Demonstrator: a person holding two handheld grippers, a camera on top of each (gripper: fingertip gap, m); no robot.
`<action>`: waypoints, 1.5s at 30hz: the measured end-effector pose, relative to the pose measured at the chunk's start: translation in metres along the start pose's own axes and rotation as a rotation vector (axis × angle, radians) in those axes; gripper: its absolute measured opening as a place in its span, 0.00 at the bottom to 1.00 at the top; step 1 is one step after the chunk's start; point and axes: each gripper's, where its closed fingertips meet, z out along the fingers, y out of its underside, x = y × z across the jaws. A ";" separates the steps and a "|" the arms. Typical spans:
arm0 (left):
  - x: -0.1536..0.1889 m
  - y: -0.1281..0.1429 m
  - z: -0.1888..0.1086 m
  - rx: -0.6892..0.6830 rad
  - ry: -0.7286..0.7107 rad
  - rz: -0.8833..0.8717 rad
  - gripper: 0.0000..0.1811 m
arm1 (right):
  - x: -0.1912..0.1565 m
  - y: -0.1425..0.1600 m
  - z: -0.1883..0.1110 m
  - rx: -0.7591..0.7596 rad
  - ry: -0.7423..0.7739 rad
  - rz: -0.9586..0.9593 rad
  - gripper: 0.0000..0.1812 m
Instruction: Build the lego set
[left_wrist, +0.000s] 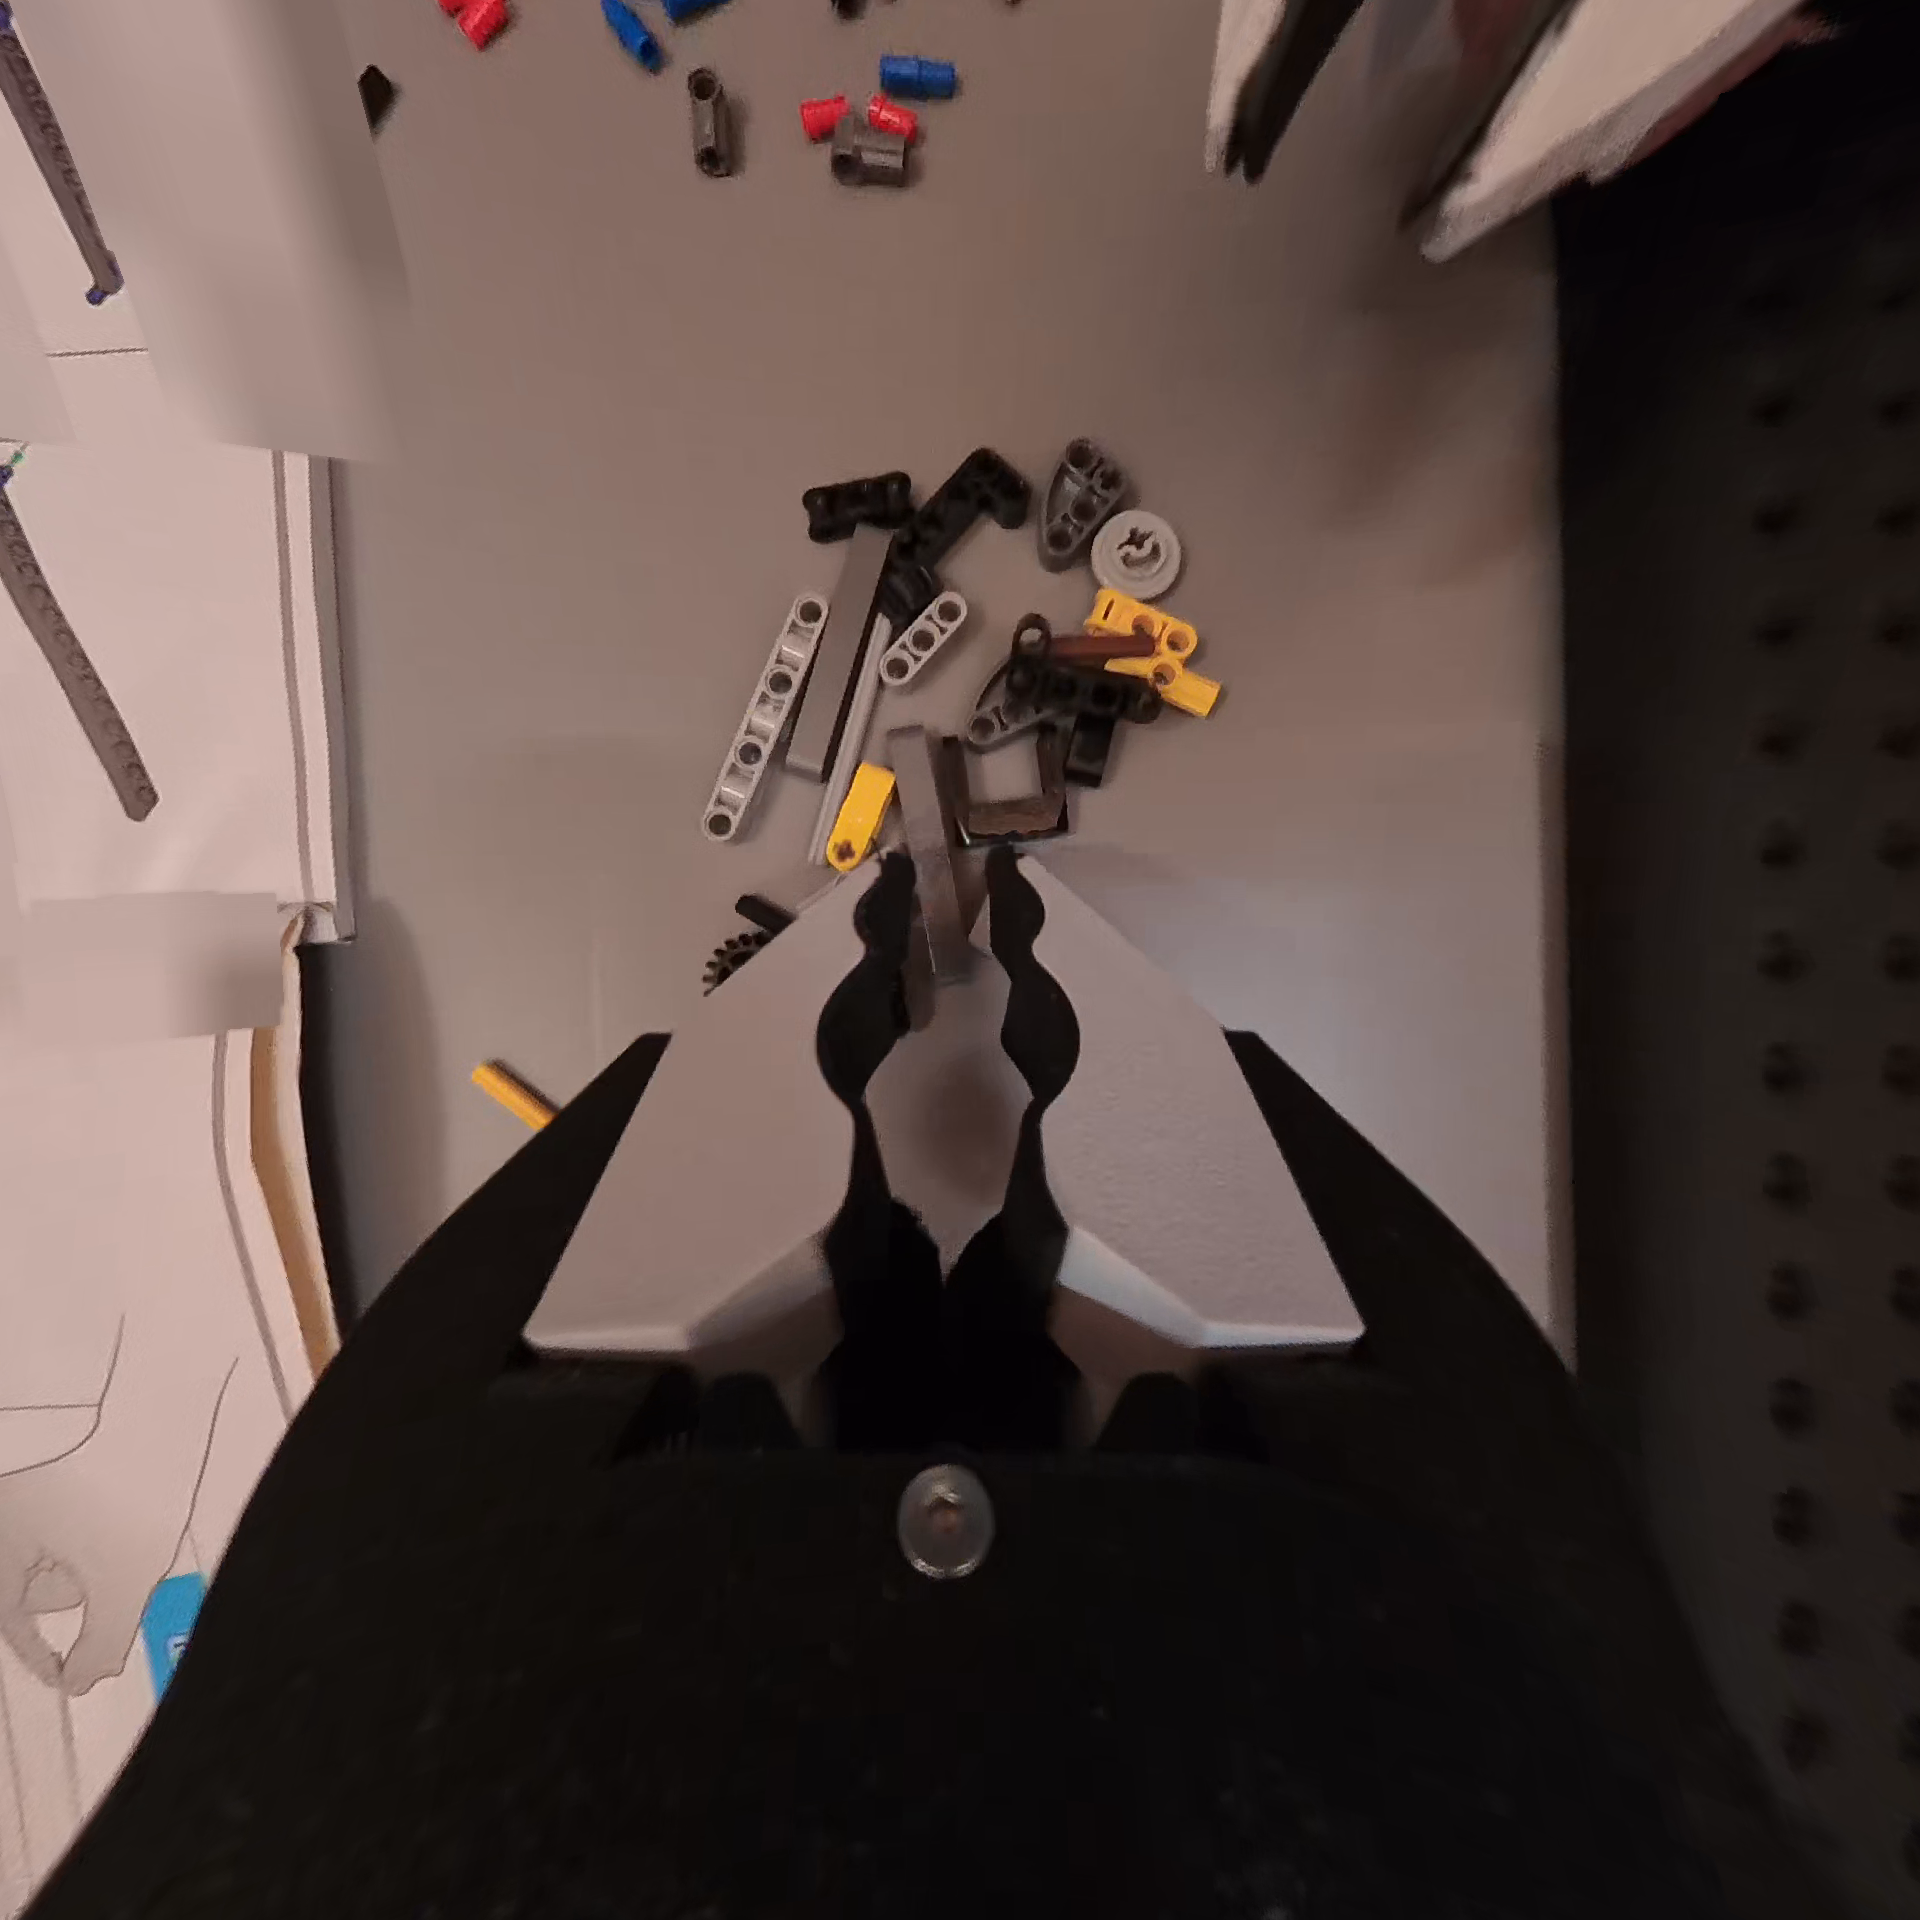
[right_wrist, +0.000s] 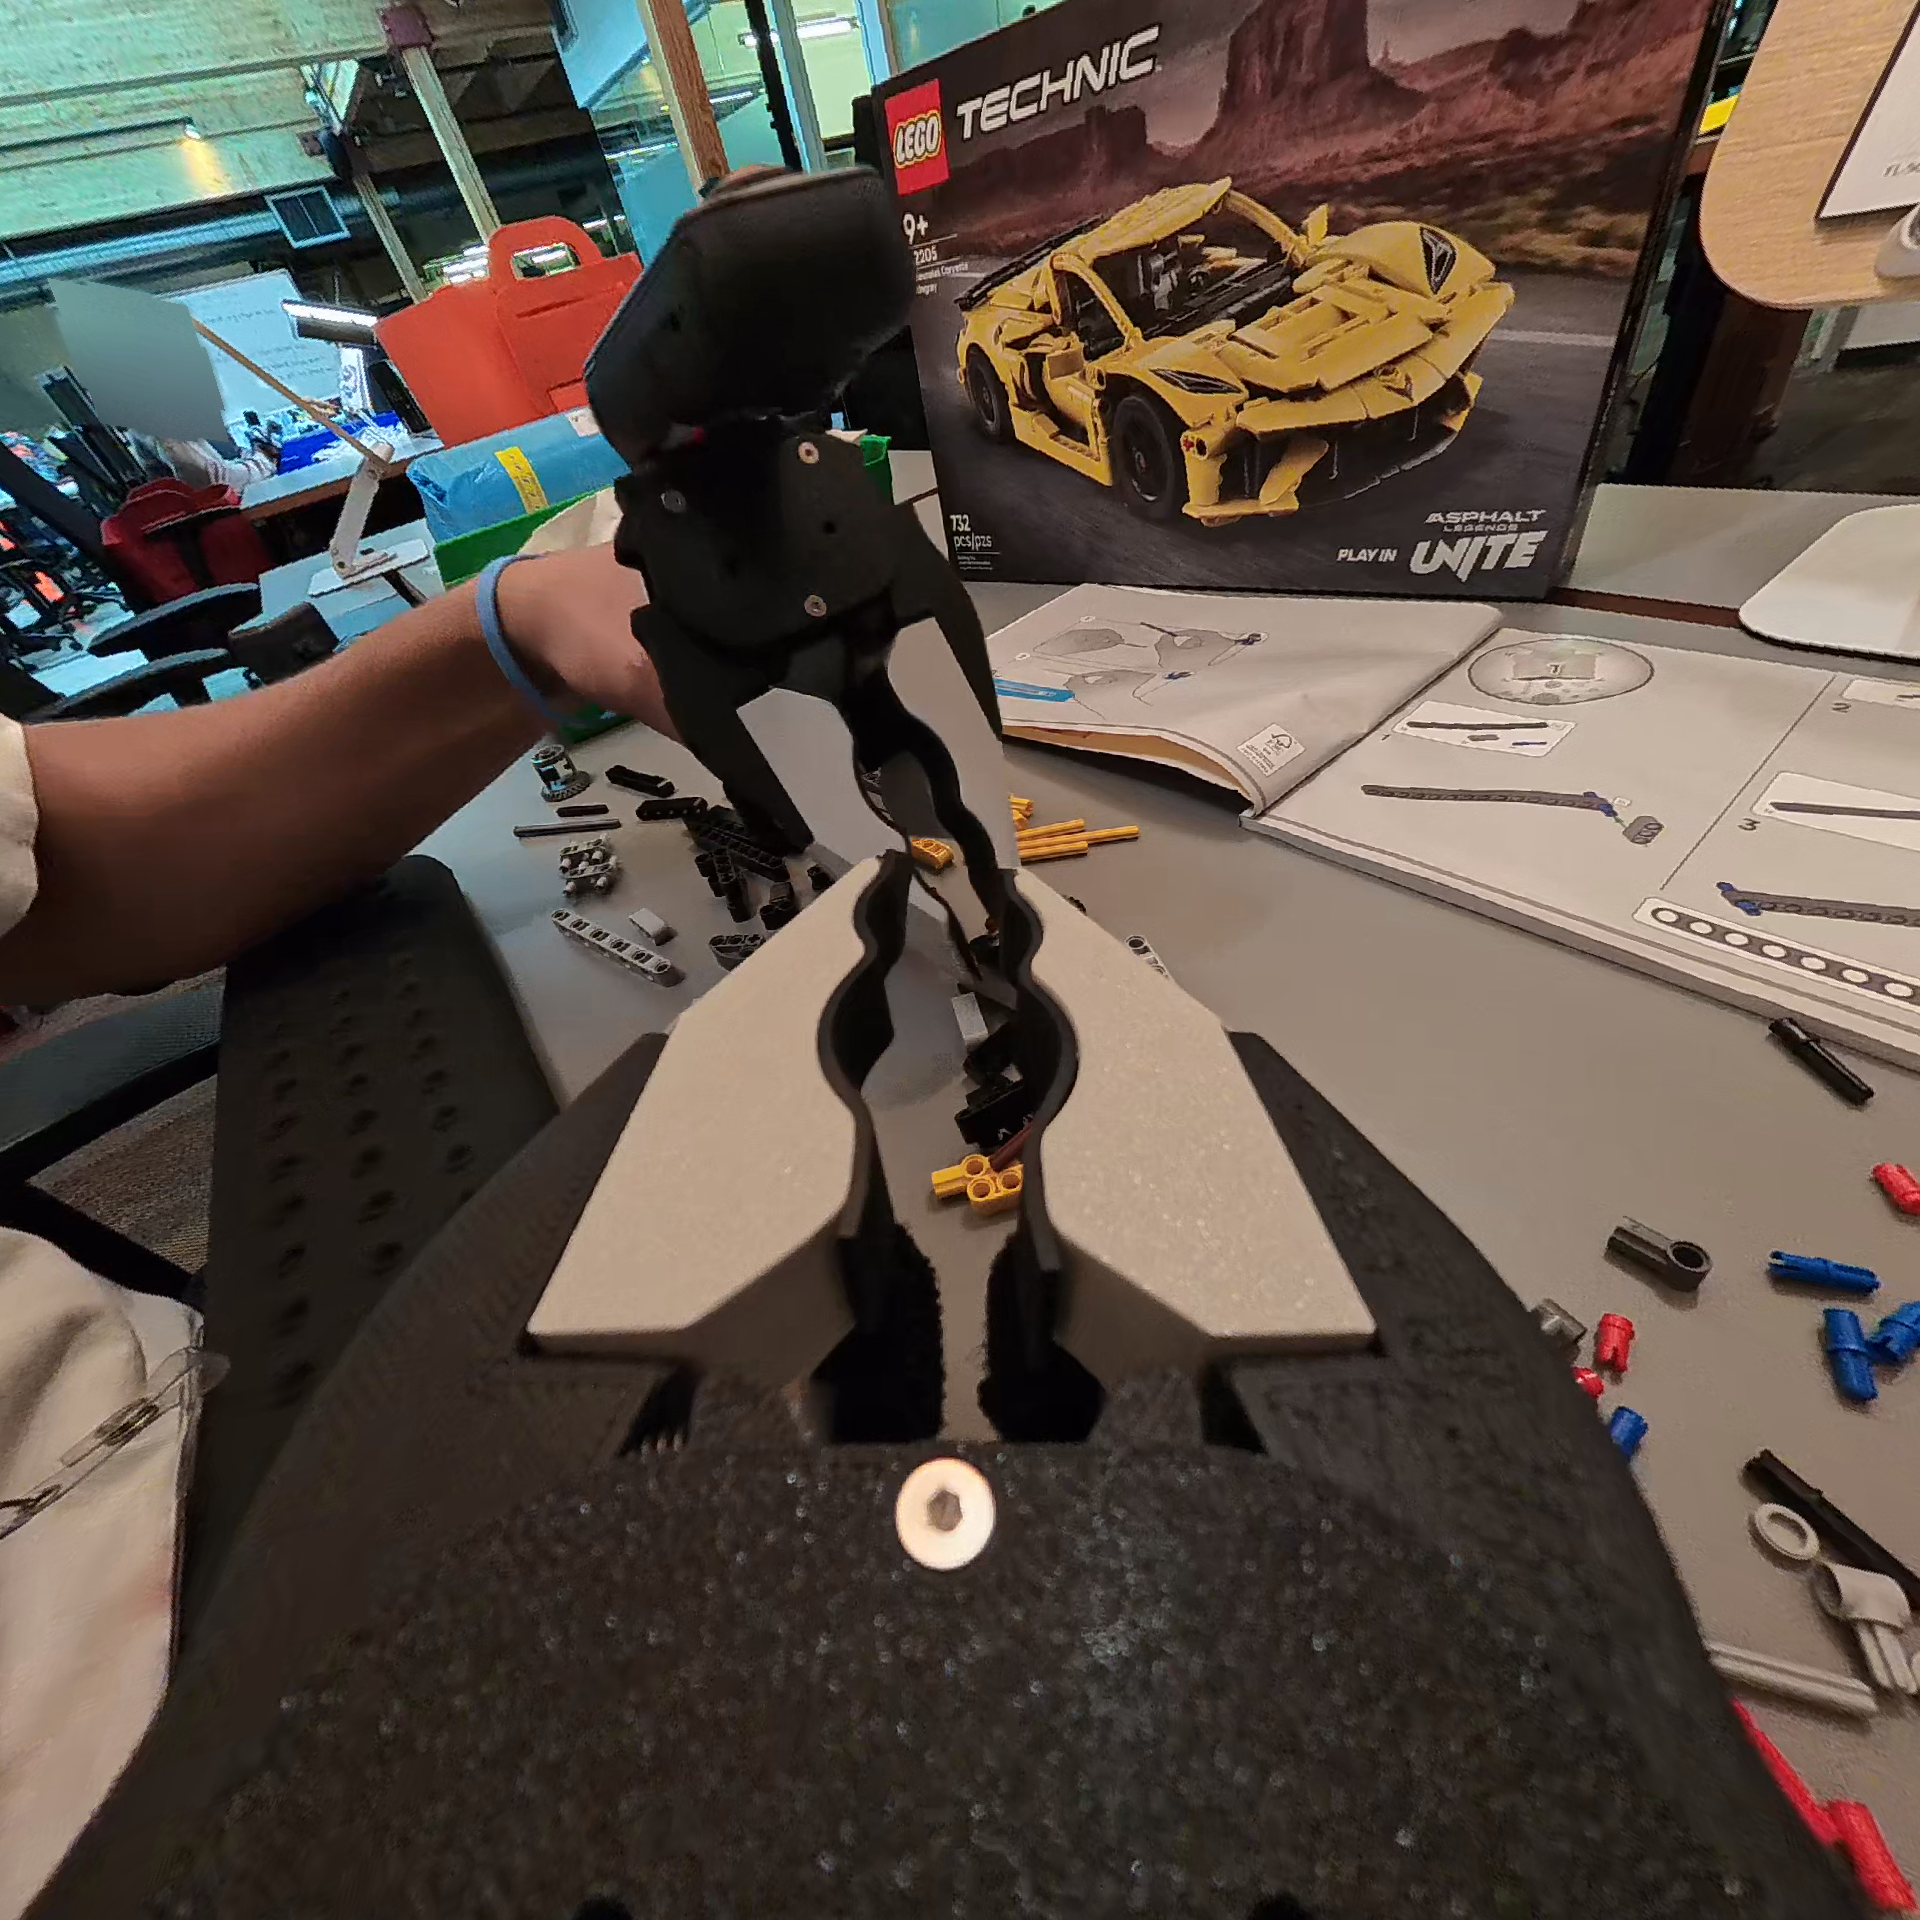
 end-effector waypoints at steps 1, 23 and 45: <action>0.000 -0.001 0.002 -0.009 -0.004 -0.006 0.07 | 0.000 0.000 0.000 0.000 0.000 0.000 0.09; -0.050 0.067 -0.087 -0.097 -0.225 -0.068 0.03 | -0.001 0.000 -0.001 0.003 -0.002 -0.001 0.09; -0.069 0.149 -0.114 -0.235 -0.262 -0.062 0.09 | 0.003 0.003 0.002 -0.013 0.011 0.003 0.09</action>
